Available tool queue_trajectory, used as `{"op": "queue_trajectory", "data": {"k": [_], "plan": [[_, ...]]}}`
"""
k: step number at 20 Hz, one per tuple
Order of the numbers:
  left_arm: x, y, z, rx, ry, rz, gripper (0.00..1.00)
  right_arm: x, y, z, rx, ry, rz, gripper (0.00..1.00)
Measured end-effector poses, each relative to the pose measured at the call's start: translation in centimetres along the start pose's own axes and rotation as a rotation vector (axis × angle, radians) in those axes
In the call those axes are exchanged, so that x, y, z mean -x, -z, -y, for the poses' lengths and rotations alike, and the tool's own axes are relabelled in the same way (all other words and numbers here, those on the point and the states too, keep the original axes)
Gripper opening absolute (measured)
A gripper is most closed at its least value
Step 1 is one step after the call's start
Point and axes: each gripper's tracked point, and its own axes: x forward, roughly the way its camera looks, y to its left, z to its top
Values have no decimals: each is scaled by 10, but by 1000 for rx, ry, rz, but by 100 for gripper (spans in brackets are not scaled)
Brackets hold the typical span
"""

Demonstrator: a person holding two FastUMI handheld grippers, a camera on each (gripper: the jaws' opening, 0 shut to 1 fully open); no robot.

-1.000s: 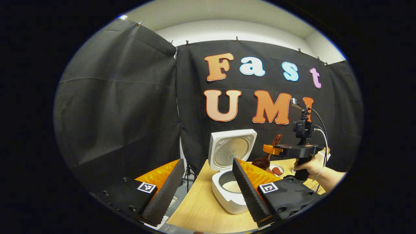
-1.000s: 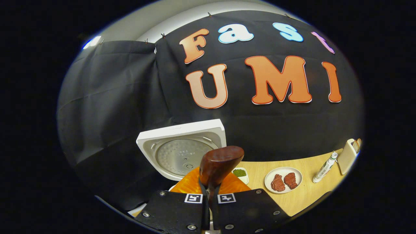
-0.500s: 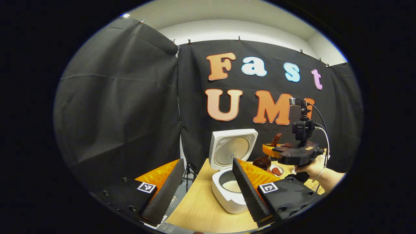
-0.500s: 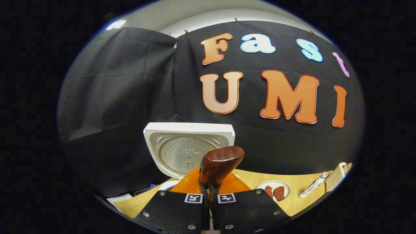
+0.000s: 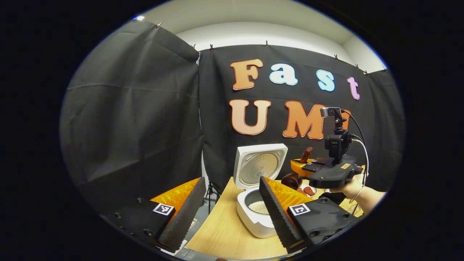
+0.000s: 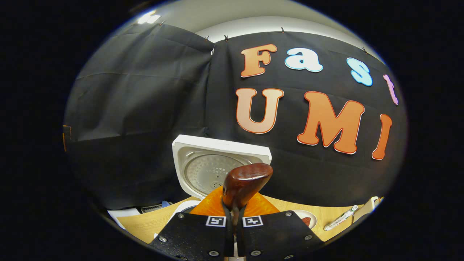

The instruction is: Close the left gripper, press the button to open the rice cooker; take a wooden spoon from the chopstick holder with the right hand, scoop a spoonful of rice and pour it into the rice cooker, then put the wooden spoon back into the chopstick holder.

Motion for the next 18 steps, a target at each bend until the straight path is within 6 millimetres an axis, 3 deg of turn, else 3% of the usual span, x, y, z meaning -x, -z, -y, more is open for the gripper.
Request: {"op": "queue_trajectory", "data": {"k": [9,18], "plan": [[5,-2,4,-2,1,2,100,7,-3,-7,15,-11,15,2],[8,-5,6,2,6,6,100,15,-2,1,-163,-7,4,2]]}}
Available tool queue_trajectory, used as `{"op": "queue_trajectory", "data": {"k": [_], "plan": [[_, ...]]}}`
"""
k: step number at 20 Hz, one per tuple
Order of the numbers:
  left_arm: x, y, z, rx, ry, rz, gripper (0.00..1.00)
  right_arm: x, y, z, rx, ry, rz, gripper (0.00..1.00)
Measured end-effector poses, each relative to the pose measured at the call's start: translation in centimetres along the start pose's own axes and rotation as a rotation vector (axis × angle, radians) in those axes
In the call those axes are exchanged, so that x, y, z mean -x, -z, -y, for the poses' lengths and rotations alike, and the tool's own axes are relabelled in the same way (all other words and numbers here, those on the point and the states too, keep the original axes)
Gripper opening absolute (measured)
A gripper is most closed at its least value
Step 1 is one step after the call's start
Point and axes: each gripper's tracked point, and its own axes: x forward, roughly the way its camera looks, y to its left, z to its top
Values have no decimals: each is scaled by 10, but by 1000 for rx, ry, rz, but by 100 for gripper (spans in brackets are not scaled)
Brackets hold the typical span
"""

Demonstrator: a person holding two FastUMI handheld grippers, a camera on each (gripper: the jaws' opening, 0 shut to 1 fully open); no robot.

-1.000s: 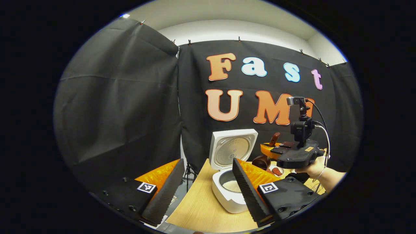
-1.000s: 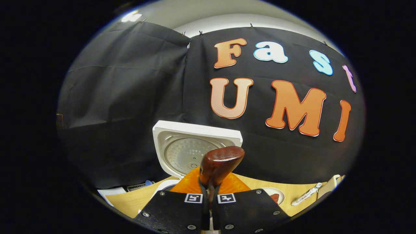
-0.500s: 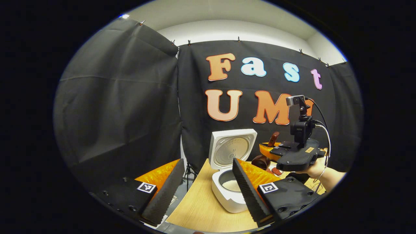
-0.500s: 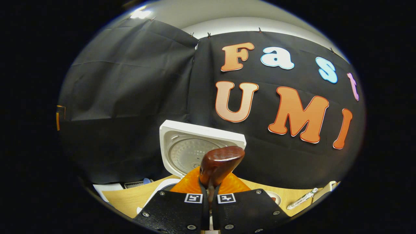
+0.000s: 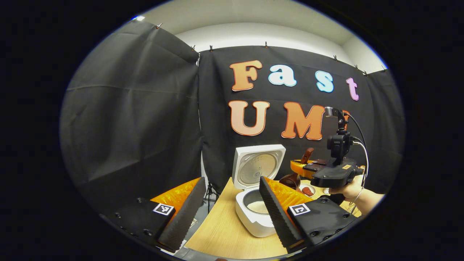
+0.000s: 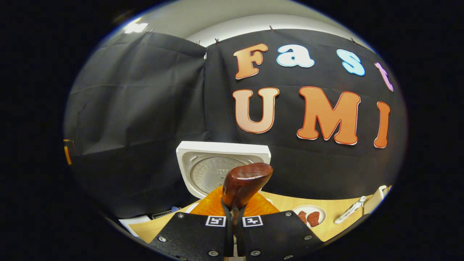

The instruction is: Close the left gripper, press the button to open the rice cooker; take a wooden spoon from the chopstick holder with the right hand, scoop a spoonful of rice and pour it into the rice cooker, then put the wooden spoon back into the chopstick holder.

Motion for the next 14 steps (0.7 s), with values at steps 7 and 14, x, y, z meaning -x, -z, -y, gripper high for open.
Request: {"op": "queue_trajectory", "data": {"k": [7,14], "plan": [[2,-4,1,-3,15,9,100,15,-7,22,-237,15,-5,2],[4,-5,2,11,35,15,100,50,-10,71,-342,93,8,2]]}}
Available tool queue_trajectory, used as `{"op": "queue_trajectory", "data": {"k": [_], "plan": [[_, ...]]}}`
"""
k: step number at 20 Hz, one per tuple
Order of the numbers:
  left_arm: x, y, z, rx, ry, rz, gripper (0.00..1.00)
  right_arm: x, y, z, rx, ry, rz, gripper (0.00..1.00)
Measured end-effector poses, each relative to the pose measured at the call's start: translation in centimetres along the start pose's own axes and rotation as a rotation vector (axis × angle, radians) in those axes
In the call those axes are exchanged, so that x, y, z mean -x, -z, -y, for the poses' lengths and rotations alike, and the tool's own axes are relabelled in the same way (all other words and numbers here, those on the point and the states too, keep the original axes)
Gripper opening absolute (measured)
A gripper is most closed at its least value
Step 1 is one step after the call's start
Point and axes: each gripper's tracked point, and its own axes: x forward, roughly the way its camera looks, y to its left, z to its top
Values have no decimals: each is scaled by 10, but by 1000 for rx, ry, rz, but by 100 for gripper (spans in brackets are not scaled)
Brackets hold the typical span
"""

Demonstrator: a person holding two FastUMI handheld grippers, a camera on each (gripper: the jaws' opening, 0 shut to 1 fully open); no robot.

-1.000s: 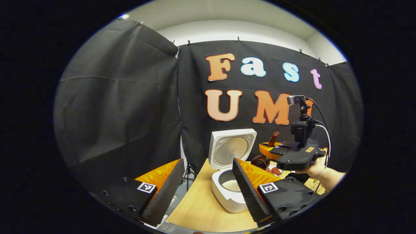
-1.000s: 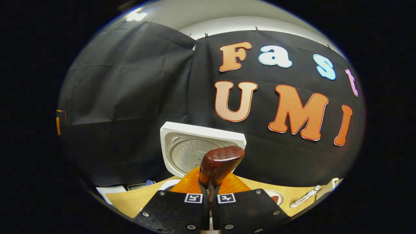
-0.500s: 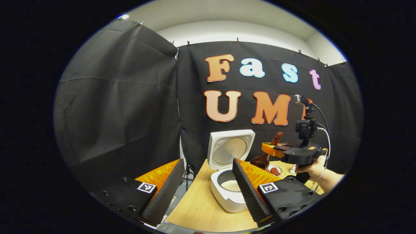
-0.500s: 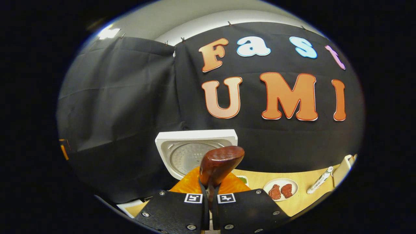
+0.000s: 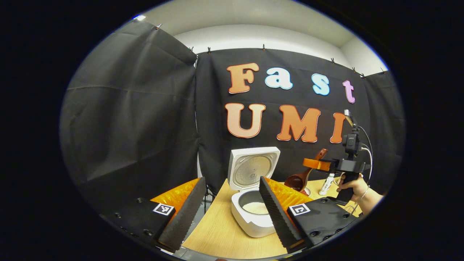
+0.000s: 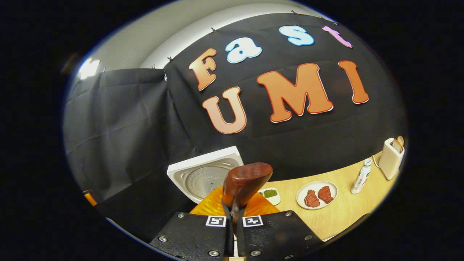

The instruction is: Close the left gripper, press the button to open the rice cooker; take a wooden spoon from the chopstick holder with the right hand, scoop a spoonful of rice and pour it into the rice cooker, then put the wooden spoon back into the chopstick holder.

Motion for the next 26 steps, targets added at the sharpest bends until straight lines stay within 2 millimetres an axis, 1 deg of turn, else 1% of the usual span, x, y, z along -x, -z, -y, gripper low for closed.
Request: {"op": "queue_trajectory", "data": {"k": [4,6,9,12,17,20,24,26], "plan": [[2,-2,0,-6,-2,7,100,27,-6,35,-32,42,14,2],[2,-3,-1,-1,-6,13,100,41,-11,60,-46,82,26,2],[1,-4,-1,13,-14,19,100,65,-13,98,-59,143,35,3],[11,-3,-6,21,-16,19,100,93,-11,138,-69,214,41,3],[8,-4,4,18,-4,19,100,144,4,209,-99,338,33,2],[8,-4,11,21,-1,16,100,173,10,248,-103,408,28,2],[10,-9,20,15,4,20,100,210,23,295,-121,501,26,2],[11,-13,26,15,8,25,100,229,32,317,-135,542,20,2]]}}
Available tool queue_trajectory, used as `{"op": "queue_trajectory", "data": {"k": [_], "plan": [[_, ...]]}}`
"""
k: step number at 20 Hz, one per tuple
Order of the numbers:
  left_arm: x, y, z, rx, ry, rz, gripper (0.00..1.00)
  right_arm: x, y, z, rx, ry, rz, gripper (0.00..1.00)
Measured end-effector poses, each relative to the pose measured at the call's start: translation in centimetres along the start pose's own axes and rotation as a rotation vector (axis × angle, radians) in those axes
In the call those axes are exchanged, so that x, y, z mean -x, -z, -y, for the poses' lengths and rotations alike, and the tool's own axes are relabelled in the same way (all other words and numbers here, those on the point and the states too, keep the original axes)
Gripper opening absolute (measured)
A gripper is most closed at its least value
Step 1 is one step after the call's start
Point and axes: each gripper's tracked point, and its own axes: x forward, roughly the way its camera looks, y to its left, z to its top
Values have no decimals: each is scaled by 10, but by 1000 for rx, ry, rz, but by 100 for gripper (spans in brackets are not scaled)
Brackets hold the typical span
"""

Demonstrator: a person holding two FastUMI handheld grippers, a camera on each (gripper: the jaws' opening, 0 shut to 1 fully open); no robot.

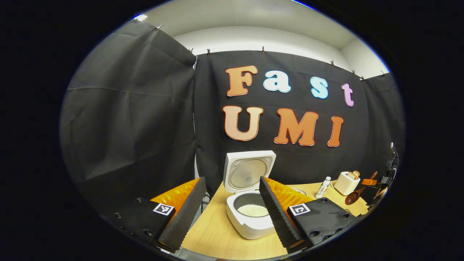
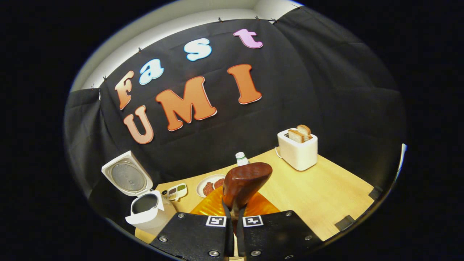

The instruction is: Close the left gripper, press the button to open the rice cooker; take a wooden spoon from the chopstick holder with the right hand, scoop a spoonful of rice and pour it into the rice cooker, then put the wooden spoon back into the chopstick holder.

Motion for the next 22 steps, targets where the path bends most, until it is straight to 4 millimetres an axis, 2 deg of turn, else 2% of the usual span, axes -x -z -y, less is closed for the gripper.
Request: {"op": "queue_trajectory", "data": {"k": [4,10,13,18,20,22], "plan": [[1,-2,9,-4,2,2,100,4,25,39,-22,48,-36,3],[8,-4,23,-4,6,0,98,-6,65,67,-45,58,-69,3],[11,-4,26,4,9,-4,99,-15,83,75,-45,65,-100,3],[13,4,26,-7,-6,-28,100,-23,101,77,-42,58,-124,3],[12,7,28,-7,-7,-37,98,-24,108,78,-35,62,-138,6],[12,8,30,-10,-6,-41,100,-25,109,79,-38,64,-140,9]]}}
